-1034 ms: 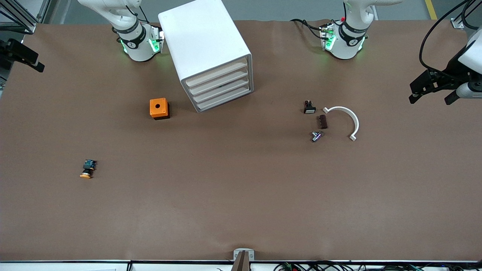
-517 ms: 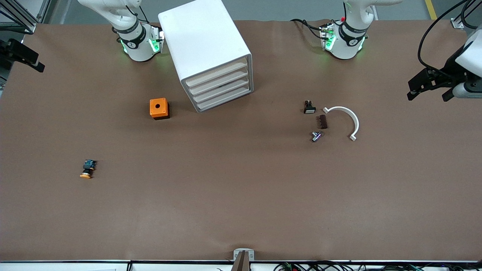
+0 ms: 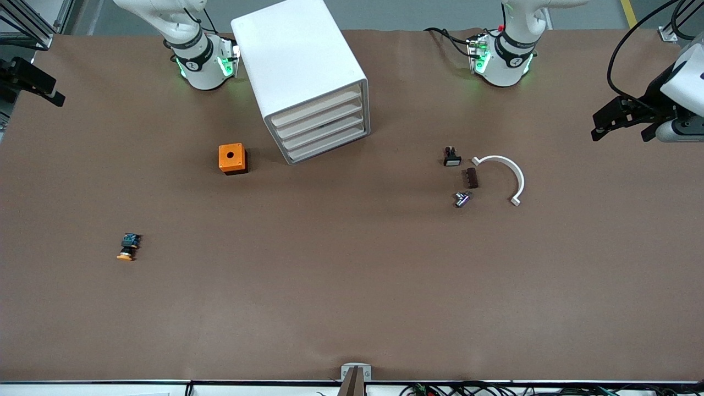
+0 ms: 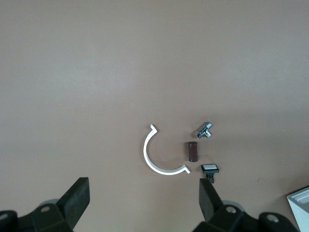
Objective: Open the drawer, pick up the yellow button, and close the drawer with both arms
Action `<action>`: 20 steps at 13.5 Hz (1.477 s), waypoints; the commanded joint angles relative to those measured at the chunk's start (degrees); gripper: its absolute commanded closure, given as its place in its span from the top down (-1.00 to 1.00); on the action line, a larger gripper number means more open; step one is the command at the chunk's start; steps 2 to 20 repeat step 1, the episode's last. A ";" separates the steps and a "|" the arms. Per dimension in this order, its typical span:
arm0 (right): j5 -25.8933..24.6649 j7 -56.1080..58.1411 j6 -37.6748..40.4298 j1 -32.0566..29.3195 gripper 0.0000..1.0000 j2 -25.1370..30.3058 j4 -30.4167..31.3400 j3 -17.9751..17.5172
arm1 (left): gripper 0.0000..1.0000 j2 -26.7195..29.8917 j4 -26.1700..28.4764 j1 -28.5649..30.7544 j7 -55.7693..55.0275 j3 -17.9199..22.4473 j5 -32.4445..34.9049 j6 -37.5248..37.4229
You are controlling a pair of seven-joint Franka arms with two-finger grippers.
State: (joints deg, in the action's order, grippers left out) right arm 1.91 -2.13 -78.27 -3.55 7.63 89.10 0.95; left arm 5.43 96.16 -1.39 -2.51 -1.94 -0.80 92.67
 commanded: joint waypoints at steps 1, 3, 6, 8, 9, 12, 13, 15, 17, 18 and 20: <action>-0.24 -0.60 -0.57 0.30 1.00 1.16 0.99 -0.07 | 1.00 0.46 -0.45 0.34 -0.83 -0.43 0.27 -1.00; -0.24 -0.60 -0.57 0.30 1.00 1.16 0.99 -0.07 | 1.00 0.46 -0.45 0.34 -0.83 -0.43 0.27 -1.00; -0.24 -0.60 -0.57 0.30 1.00 1.16 0.99 -0.07 | 1.00 0.46 -0.45 0.34 -0.83 -0.43 0.27 -1.00; -0.24 -0.60 -0.57 0.30 1.00 1.16 0.99 -0.07 | 1.00 0.46 -0.45 0.34 -0.83 -0.43 0.27 -1.00; -0.24 -0.60 -0.57 0.30 1.00 1.16 0.99 -0.07 | 1.00 0.46 -0.45 0.34 -0.83 -0.43 0.27 -1.00; -0.24 -0.60 -0.57 0.30 1.00 1.16 0.99 -0.07 | 1.00 0.46 -0.45 0.34 -0.83 -0.43 0.27 -1.00; -0.24 -0.60 -0.57 0.30 1.00 1.16 0.99 -0.07 | 1.00 0.46 -0.45 0.34 -0.83 -0.43 0.27 -1.00; -0.24 -0.60 -0.57 0.30 1.00 1.16 0.99 -0.07 | 1.00 0.46 -0.45 0.34 -0.83 -0.43 0.27 -1.00; -0.24 -0.60 -0.57 0.30 1.00 1.16 0.99 -0.07 | 1.00 0.46 -0.45 0.34 -0.83 -0.43 0.27 -1.00; -0.24 -0.60 -0.57 0.30 1.00 1.16 0.99 -0.07 | 1.00 0.46 -0.45 0.34 -0.83 -0.43 0.27 -1.00; -0.24 -0.60 -0.57 0.30 1.00 1.16 0.99 -0.07 | 1.00 0.46 -0.45 0.34 -0.83 -0.43 0.27 -1.00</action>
